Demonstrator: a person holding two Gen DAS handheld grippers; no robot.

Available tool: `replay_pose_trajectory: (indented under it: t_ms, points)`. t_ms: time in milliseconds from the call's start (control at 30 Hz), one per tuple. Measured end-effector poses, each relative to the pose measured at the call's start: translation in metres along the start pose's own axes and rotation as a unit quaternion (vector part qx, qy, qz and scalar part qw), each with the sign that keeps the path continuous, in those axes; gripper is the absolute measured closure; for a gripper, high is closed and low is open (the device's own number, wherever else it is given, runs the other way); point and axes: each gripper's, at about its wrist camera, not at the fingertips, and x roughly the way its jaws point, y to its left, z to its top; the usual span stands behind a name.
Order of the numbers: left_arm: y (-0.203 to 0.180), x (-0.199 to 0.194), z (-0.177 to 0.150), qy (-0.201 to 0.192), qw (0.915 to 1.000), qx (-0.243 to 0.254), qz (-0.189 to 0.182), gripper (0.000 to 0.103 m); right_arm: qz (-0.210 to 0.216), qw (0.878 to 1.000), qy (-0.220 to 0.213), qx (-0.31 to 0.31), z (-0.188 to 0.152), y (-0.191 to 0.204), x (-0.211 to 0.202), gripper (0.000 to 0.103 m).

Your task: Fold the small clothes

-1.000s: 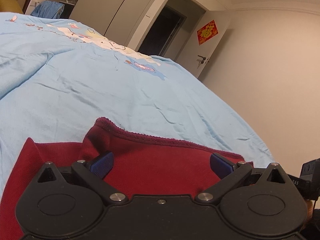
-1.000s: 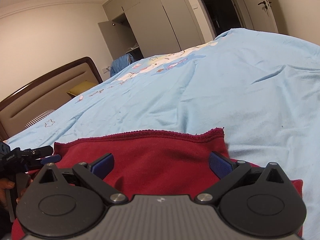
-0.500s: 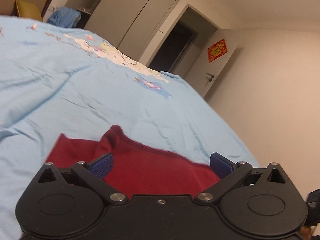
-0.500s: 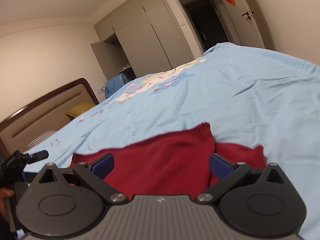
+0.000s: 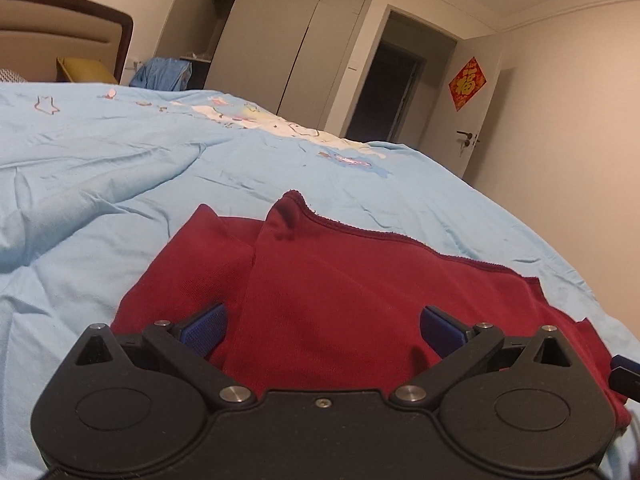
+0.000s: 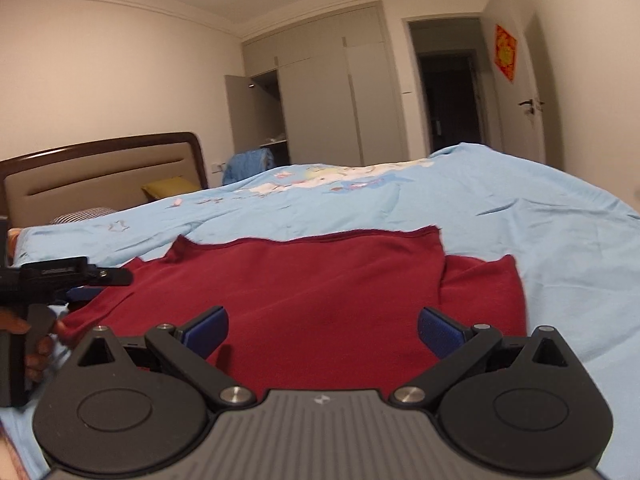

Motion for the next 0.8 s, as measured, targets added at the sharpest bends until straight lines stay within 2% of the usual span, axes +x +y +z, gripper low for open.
replay_pose_trajectory:
  t_ms: [133, 300, 500, 800]
  points:
    - [-0.007, 0.004, -0.010, -0.002, 0.9993, 0.035, 0.016, 0.001, -0.001, 0.999, 0.035, 0.013, -0.014, -0.005, 0.016, 0.000]
    - [-0.014, 0.006, -0.018, -0.011, 0.9971, 0.067, 0.034, 0.000, -0.003, 1.000, 0.023, 0.014, -0.024, -0.007, 0.018, 0.000]
    - [-0.014, 0.007, -0.020, -0.015, 0.9967, 0.072, 0.035, 0.000, -0.002, 1.000, 0.005, 0.006, -0.033, -0.007, 0.016, 0.000]
    - [-0.014, 0.007, -0.020, -0.016, 0.9966, 0.073, 0.036, 0.000, -0.003, 1.000, 0.002, 0.004, -0.034, -0.007, 0.017, 0.000]
